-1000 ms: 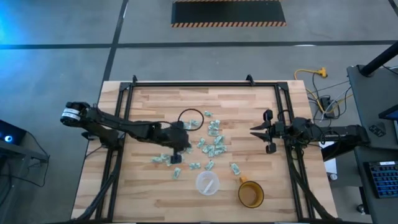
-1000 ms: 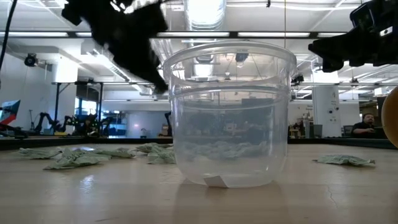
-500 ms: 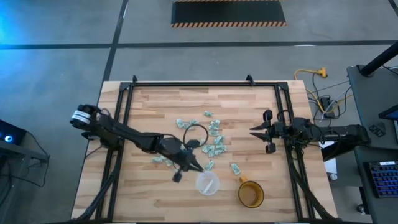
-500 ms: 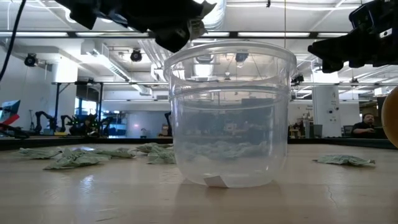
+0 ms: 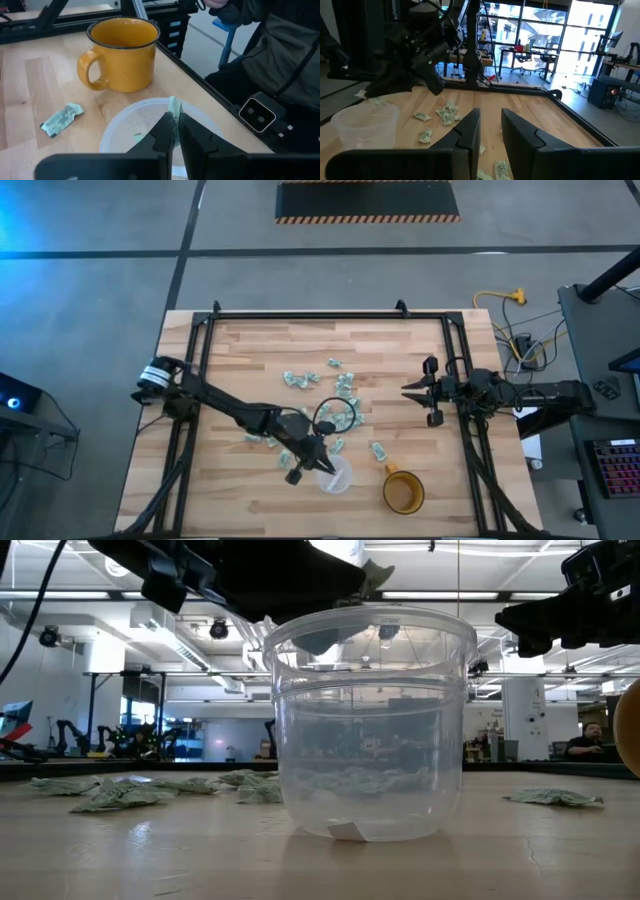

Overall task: Pick and place Stevia / Truvia into bins
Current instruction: Put the stevia packet into the transparent bin

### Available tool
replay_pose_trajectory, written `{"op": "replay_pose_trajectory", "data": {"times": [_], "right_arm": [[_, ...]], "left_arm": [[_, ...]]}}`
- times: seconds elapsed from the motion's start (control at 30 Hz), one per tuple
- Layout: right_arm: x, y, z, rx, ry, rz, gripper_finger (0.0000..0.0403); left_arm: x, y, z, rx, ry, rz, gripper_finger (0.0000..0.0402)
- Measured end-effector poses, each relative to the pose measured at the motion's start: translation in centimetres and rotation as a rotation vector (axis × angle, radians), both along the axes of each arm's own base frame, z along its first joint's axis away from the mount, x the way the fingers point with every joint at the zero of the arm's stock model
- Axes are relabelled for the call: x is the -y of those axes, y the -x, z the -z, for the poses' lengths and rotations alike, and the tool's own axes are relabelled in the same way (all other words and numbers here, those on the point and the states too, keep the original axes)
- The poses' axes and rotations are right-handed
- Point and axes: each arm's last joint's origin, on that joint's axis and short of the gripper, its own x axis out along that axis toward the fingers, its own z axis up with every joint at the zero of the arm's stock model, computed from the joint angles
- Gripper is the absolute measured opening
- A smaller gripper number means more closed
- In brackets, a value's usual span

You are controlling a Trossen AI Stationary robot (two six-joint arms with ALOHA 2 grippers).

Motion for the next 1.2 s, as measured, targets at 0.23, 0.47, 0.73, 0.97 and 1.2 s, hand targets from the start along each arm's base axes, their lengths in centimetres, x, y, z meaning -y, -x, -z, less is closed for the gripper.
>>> {"op": "replay_pose_trajectory", "data": {"times": [0.23,0.47,0.73,0.97,1.2], "right_arm": [[0.0,0.0,0.0,-0.002,-0.049,-0.003,0.0068],[-0.4,-0.5,1.1,-0.158,-0.153,-0.117,0.0068],[-1.3,-2.8,-1.1,-0.450,-0.179,-0.220,0.0068],[-2.2,-5.6,-2.9,-0.771,-0.162,-0.240,0.0068],[-2.9,-9.4,-3.0,-0.940,-0.138,-0.252,0.0068]], "left_arm": [[0.0,0.0,0.0,0.000,0.000,-0.004,0.0090],[-0.5,1.0,-1.3,-0.037,-0.019,-0.021,0.0128],[-1.5,3.4,-3.4,-0.127,-0.109,-0.146,0.0129],[-2.8,6.5,-2.7,-0.328,-0.169,-0.339,0.0129],[-3.9,9.9,-0.7,-0.408,-0.149,-0.443,0.0129]]}}
